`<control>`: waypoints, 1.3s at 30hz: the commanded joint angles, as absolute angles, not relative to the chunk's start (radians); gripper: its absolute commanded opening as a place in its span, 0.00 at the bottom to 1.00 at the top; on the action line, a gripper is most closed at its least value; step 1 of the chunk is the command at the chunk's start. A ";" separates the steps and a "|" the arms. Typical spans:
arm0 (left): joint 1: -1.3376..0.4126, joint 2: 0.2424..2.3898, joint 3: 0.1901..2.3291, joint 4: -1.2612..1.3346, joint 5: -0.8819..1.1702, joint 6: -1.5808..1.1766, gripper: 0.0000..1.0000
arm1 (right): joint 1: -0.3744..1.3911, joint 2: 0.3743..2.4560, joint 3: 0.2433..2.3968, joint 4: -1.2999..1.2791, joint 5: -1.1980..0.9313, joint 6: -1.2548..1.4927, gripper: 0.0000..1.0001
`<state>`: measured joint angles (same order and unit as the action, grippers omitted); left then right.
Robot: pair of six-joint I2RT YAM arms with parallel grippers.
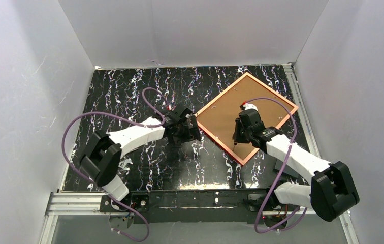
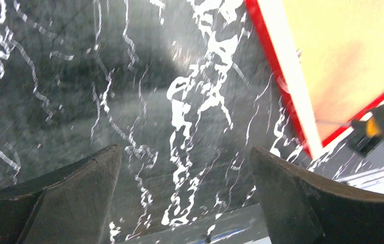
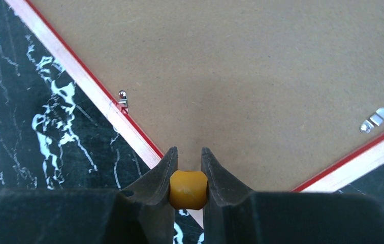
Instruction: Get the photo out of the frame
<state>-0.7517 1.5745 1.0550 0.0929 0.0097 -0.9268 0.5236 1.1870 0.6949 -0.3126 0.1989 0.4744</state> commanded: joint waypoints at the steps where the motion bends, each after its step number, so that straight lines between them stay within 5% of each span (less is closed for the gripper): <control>1: -0.718 1.672 1.154 0.035 -0.033 -1.026 0.97 | 0.597 1.237 0.723 -0.364 0.099 0.530 0.01; 13: -0.612 1.883 1.492 -0.186 -0.036 -1.106 0.91 | 0.665 1.187 0.888 -0.483 0.051 0.553 0.01; 25: -0.561 1.985 1.518 -0.218 0.086 -1.257 0.83 | 0.484 1.339 0.974 -0.348 -0.248 0.529 0.01; 33: -0.524 2.072 1.500 -0.147 0.251 -1.379 0.66 | 0.478 1.443 0.946 -0.176 -0.327 0.415 0.01; 39: -0.503 2.085 1.502 -0.219 0.254 -1.452 0.43 | 0.523 1.474 0.954 -0.101 -0.278 0.389 0.01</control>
<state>-0.5179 2.0907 1.5097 -0.0624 0.2169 -1.3815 0.4919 1.4693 0.9394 -0.2180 -0.2836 0.4313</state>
